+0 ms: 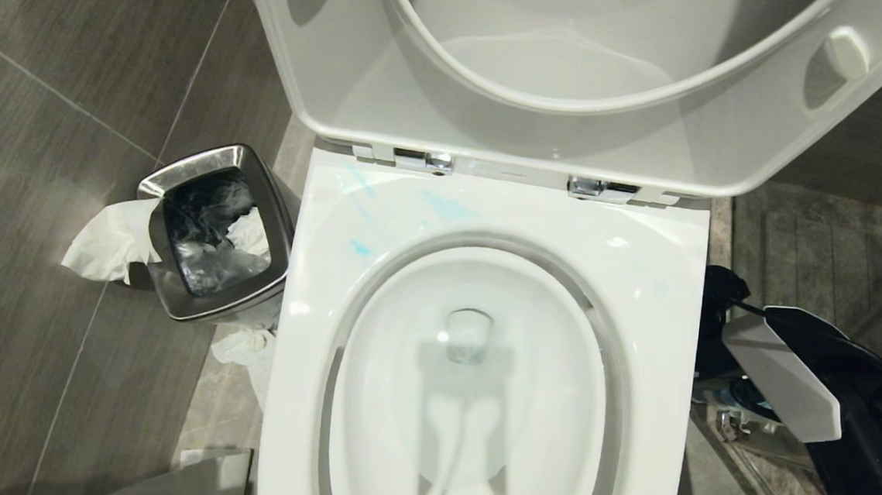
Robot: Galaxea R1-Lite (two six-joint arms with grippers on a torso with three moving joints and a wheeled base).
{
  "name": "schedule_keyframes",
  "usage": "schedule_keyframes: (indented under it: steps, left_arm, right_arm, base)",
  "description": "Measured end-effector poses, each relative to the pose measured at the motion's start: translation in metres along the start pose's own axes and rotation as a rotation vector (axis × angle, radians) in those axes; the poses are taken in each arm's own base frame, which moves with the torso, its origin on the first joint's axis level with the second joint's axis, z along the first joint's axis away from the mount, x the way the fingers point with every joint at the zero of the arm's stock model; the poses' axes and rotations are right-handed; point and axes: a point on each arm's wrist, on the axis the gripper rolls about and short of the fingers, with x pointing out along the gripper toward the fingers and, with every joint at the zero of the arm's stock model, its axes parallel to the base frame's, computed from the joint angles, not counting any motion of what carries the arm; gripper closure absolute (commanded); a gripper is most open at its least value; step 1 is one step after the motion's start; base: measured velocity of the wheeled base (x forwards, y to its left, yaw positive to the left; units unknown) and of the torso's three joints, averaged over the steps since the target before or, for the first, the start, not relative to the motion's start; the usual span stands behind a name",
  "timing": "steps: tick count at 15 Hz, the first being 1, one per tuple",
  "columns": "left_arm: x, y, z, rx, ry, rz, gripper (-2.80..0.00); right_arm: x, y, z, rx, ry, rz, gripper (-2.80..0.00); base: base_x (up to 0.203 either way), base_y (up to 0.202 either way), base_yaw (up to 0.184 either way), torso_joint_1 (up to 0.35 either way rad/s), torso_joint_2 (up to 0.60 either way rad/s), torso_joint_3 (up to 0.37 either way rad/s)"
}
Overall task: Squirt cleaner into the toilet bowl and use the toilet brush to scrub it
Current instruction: Pour in the cleaning agent
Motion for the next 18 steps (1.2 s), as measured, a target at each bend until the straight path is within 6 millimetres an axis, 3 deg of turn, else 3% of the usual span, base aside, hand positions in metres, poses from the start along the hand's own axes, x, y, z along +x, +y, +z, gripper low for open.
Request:
schedule_keyframes:
  steps: [4, 8, 14, 18]
  left_arm:
    - [0.0, 0.0, 0.0, 0.0, 0.0, 0.0, 0.0]
    - [0.0, 0.0, 0.0, 0.0, 0.0, 0.0, 0.0]
    - [0.0, 0.0, 0.0, 0.0, 0.0, 0.0, 0.0]
    - [0.0, 0.0, 0.0, 0.0, 0.0, 0.0, 0.0]
  right_arm:
    - [-0.001, -0.005, 0.01, 0.001, 0.03, -0.061, 0.0]
    - [-0.003, -0.011, 0.034, 0.001, 0.053, -0.1, 0.0]
    - [-0.027, -0.025, 0.094, 0.003, 0.135, -0.143, 0.0]
    - [-0.051, -0.036, 0.145, 0.009, 0.15, -0.145, 0.0]
  base:
    - [0.0, 0.0, 0.0, 0.0, 0.0, 0.0]
    - [0.0, 0.0, 0.0, -0.001, -0.01, 0.001]
    - [0.0, 0.0, 0.0, 0.0, 0.0, 0.0]
    - [0.0, 0.0, 0.0, 0.0, 0.0, 0.0]
